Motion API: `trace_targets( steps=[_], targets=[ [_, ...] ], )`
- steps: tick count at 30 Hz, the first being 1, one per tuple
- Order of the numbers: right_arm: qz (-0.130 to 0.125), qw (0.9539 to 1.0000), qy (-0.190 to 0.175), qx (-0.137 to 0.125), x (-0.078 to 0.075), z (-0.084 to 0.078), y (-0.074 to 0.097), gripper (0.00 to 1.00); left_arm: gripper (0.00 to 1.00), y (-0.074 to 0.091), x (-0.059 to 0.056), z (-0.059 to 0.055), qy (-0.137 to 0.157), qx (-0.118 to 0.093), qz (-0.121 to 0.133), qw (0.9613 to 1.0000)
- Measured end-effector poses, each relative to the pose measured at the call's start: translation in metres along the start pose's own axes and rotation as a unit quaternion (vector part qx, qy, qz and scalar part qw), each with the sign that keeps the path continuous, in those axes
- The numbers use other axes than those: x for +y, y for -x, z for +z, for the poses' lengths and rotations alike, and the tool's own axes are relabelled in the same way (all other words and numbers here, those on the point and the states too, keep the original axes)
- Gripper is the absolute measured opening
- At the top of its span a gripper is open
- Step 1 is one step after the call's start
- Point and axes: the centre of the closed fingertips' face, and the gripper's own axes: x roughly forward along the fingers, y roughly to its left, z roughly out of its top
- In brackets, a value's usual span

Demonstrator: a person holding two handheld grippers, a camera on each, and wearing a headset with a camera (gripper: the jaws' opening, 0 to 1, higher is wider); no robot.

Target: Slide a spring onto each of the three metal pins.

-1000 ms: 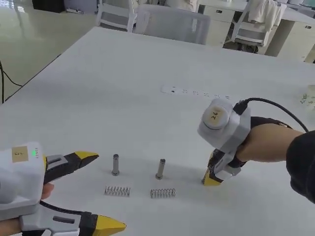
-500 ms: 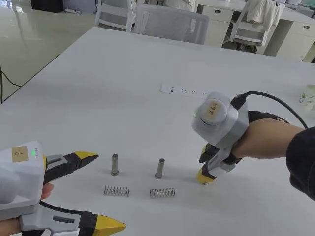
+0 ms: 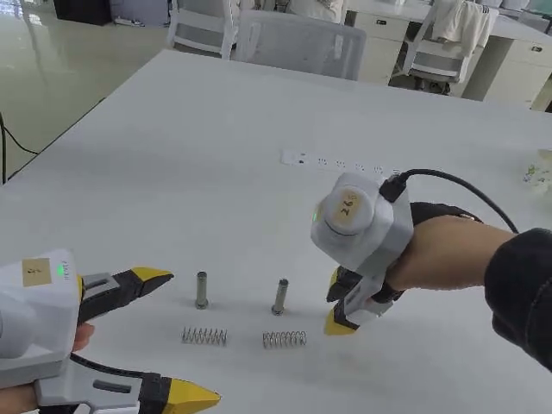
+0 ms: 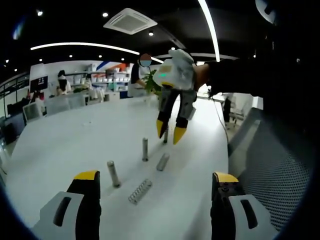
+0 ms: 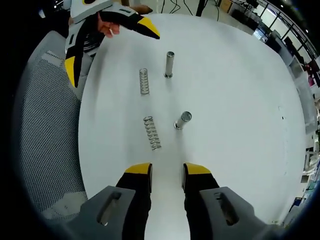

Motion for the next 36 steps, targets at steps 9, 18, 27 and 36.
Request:
trace_targets(
  steps=[9,18,27,36],
  targets=[
    [0.012,0.9998,0.016,0.002,0.009,0.01,-0.011,0.2,0.88,0.0,0.0,-0.001,0.001,0.002,-0.001,1.0],
    [0.023,0.9995,0.022,0.004,0.014,0.016,-0.023,0.15,0.88,-0.002,-0.001,-0.002,0.001,0.002,-0.003,1.0],
    [0.028,0.9992,0.027,0.007,0.017,0.017,-0.034,0.12,0.87,0.0,-0.001,-0.003,0.002,0.004,-0.002,1.0],
    [0.028,0.9991,0.031,0.012,0.018,0.015,-0.04,0.08,0.87,0.0,-0.003,-0.004,0.003,0.005,-0.003,1.0]
  ],
)
